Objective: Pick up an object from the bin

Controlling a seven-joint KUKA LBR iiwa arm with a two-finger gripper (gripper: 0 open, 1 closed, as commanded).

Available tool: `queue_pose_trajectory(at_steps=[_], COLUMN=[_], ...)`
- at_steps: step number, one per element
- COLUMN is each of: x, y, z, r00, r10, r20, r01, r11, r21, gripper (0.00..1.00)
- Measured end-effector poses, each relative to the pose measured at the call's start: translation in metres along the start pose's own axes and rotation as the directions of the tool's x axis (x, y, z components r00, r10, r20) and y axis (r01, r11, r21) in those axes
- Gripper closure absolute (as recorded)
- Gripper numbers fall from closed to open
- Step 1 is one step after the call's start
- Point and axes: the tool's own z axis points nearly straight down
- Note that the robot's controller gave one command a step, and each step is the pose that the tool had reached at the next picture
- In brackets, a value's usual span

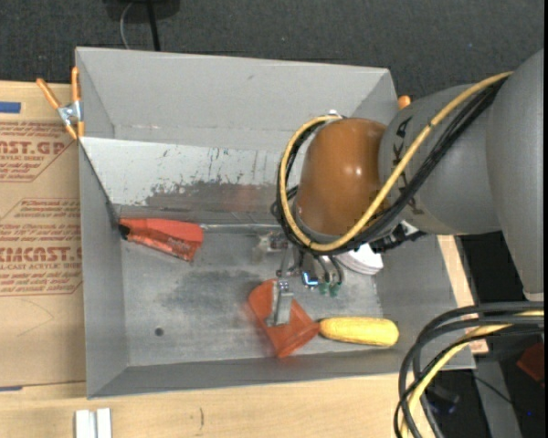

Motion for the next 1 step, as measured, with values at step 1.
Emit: queue_pose_trajectory(at_steps=[1], x=[-0.0019], y=[-0.0001], z=[-0.0043], r00=[1.0], r10=[0.0], r20=[0.007], r01=[0.0], r11=[1.0], r21=[0.0], gripper=[0.0])
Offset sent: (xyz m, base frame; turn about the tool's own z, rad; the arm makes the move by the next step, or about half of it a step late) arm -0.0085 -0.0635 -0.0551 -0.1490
